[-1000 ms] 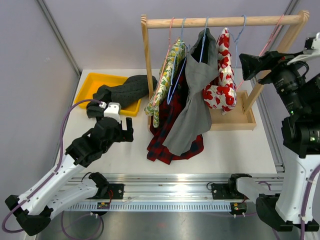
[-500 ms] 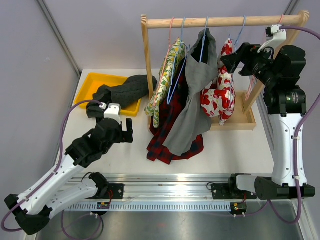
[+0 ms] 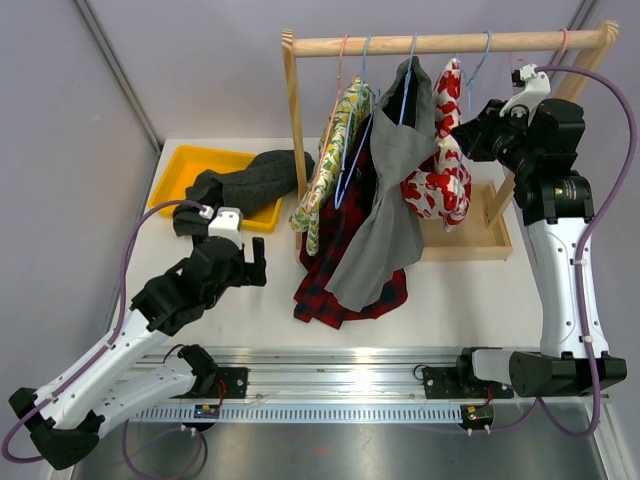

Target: Remove the skirt from the hanger

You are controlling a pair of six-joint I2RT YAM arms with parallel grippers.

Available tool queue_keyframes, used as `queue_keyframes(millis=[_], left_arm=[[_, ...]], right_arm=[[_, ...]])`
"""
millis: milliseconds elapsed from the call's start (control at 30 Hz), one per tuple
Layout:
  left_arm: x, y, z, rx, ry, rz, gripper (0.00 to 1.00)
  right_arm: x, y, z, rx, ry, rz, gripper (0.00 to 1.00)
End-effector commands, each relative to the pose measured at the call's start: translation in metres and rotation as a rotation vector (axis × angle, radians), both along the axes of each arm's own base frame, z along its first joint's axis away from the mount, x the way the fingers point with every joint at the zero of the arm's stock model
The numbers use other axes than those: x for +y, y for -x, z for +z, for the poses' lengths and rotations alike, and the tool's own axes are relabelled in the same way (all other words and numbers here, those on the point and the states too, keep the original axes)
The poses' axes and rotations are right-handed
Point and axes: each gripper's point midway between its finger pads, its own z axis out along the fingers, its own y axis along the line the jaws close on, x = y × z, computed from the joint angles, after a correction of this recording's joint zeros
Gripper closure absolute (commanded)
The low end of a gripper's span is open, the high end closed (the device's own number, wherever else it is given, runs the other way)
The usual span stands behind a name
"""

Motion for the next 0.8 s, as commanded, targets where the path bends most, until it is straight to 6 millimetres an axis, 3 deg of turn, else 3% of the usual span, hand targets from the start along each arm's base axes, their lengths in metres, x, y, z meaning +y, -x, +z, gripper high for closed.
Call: queue_keyframes(millis=[0, 33, 200, 300, 333, 400, 433, 533, 567, 667, 767], left_arm=[[0.0, -0.006, 0.008, -0.039, 0.018, 0.03, 0.01], [0.0, -0.006, 0.009, -0.041, 0.018, 0.03, 0.01], [-0.001, -0.012, 0.028, -0.054, -0.004, 0.039, 0.01], [-0.004, -0.018, 0.08, -0.127, -0.005, 0.024, 0.01], [-0.01, -0.02, 0.115, -0.175, 0.037, 0.009, 0.01], [-0.02, -0.02, 0.146, -0.216, 0.058, -0.056, 0.01], [-0.039, -0.019, 0.176, -0.239, 0.118, -0.142, 0.01], [-0.073, -0.008, 0.212, -0.266, 0.176, -0.313, 0.01], [-0.09, -0.003, 0.233, -0.295, 0.22, -0.384, 0.01], [-0.14, 0.022, 0.261, -0.354, 0.291, -0.604, 0.01], [-0.183, 0.048, 0.276, -0.41, 0.331, -0.775, 0.01]], right_arm=[[-0.002, 0.001, 0.017, -0.055, 0.006, -0.005, 0.92], [-0.003, 0.004, 0.018, -0.057, 0.009, -0.011, 1.0], [-0.01, 0.019, 0.045, -0.118, 0.026, -0.049, 1.0], [-0.014, 0.03, 0.058, -0.147, 0.025, -0.073, 1.0], [-0.014, 0.034, 0.061, -0.151, 0.022, -0.078, 1.0], [-0.015, 0.041, 0.069, -0.161, 0.008, -0.087, 1.0], [-0.015, 0.049, 0.072, -0.165, 0.001, -0.089, 1.0], [-0.013, 0.07, 0.075, -0.164, -0.029, -0.084, 1.0], [-0.012, 0.073, 0.07, -0.149, -0.045, -0.086, 1.0], [-0.01, 0.095, 0.067, -0.146, -0.074, -0.082, 1.0], [-0.005, 0.115, 0.066, -0.143, -0.104, -0.055, 1.0]])
